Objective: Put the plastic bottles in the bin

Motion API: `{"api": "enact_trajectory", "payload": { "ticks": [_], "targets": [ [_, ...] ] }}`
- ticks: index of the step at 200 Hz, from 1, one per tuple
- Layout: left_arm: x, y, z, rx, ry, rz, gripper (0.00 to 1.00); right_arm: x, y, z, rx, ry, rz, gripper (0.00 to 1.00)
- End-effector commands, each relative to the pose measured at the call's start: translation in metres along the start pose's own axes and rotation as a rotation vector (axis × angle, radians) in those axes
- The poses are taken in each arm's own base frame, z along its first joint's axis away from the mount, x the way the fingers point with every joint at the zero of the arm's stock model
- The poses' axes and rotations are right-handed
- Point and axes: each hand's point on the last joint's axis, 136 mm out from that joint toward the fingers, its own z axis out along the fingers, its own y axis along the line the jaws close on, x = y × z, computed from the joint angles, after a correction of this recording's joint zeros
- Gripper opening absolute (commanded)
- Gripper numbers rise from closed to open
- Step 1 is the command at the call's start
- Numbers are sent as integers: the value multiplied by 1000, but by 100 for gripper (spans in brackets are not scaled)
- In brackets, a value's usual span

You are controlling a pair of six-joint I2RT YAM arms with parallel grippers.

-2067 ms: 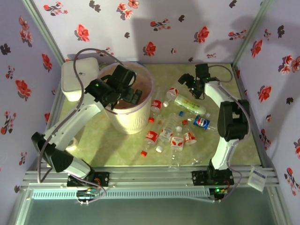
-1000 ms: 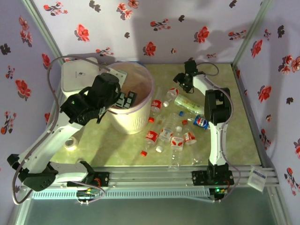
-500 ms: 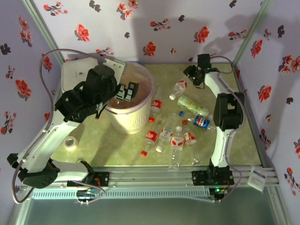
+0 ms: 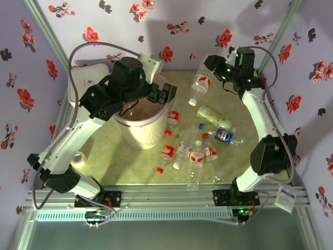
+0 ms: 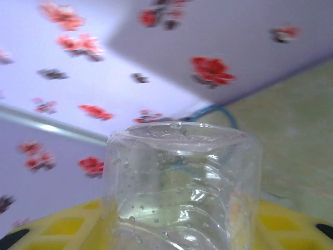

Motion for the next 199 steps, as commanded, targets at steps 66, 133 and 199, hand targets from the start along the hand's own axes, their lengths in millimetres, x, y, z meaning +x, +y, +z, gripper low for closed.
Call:
{"api": "enact_trajectory", "payload": {
  "ticks": [66, 133, 199],
  "targets": [
    [-20, -27, 17, 165, -51, -45, 100, 47, 169, -27, -544, 93, -151, 51],
    [-20, -6, 40, 122, -66, -95, 85, 58, 187, -22, -616, 110, -140, 51],
    [-22, 7, 43, 101, -85, -115, 52, 62, 186, -12, -632, 121, -132, 54]
  ]
}}
